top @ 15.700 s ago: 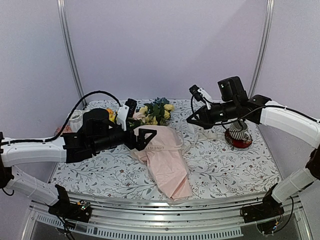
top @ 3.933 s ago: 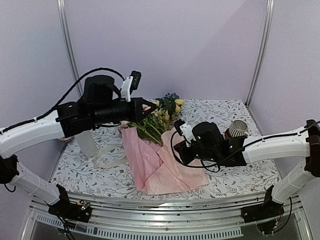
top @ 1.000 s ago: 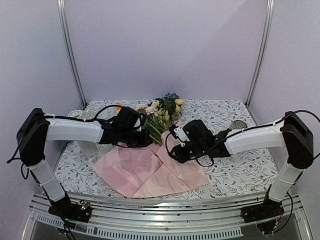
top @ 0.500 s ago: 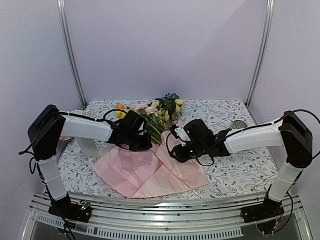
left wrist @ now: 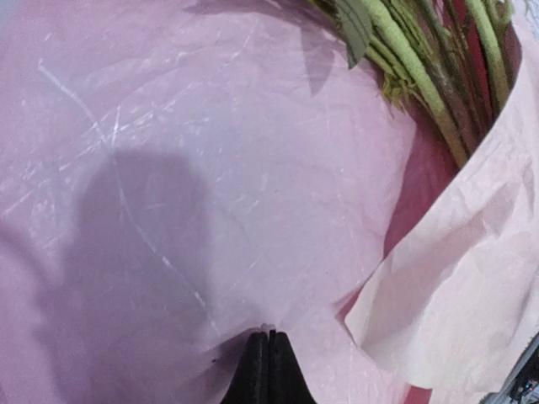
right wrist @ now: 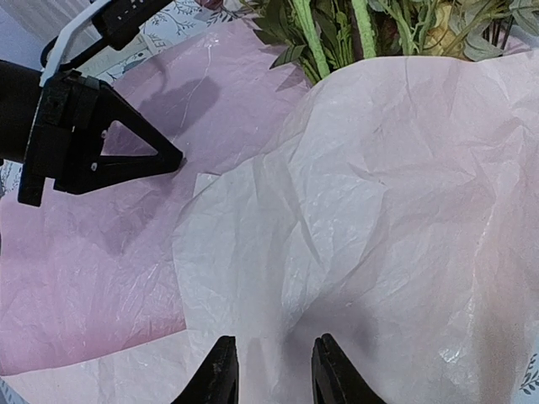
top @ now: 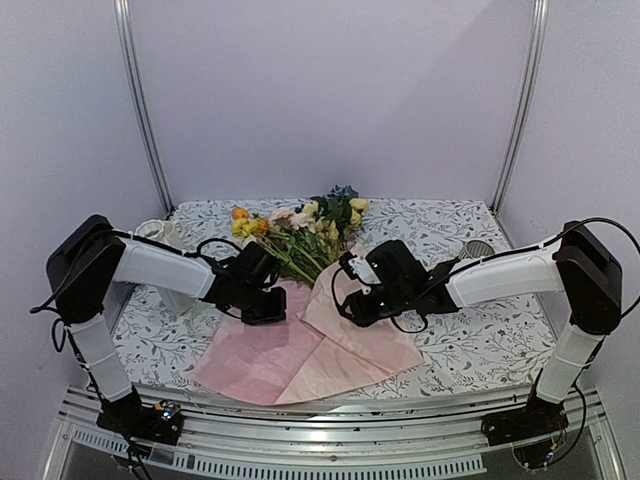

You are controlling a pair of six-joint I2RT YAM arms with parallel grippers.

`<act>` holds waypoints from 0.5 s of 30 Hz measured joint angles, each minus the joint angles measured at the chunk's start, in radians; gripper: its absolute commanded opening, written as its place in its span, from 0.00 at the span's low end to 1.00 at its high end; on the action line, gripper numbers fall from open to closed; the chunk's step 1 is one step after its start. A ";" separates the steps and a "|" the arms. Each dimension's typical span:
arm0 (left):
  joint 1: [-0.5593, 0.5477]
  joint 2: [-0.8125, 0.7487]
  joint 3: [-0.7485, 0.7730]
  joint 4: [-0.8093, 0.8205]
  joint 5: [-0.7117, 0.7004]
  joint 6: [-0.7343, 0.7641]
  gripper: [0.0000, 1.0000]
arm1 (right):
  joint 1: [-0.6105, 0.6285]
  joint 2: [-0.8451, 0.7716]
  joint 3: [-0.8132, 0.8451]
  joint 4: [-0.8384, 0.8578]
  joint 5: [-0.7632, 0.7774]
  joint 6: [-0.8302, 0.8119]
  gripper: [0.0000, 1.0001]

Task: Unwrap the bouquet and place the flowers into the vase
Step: Adjust the 2/3-folded wrapping paper from the folded wrapping paper.

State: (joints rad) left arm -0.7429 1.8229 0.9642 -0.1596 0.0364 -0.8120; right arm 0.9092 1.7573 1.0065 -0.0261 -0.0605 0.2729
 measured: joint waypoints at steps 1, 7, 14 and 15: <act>0.000 -0.016 -0.016 -0.002 -0.001 -0.005 0.00 | 0.000 0.000 0.000 0.000 0.001 0.000 0.32; 0.000 -0.079 -0.090 -0.011 -0.016 -0.023 0.00 | 0.000 0.000 0.001 -0.013 0.009 -0.003 0.34; 0.000 -0.147 -0.137 -0.019 -0.030 -0.029 0.00 | 0.000 0.000 0.026 -0.055 0.029 -0.020 0.37; 0.000 -0.161 -0.140 -0.019 -0.031 -0.028 0.00 | 0.001 0.000 0.033 -0.062 0.033 -0.023 0.37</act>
State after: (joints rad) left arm -0.7433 1.6615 0.8238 -0.1791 0.0055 -0.8402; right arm 0.9104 1.7573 1.0397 -0.0883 -0.0277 0.2497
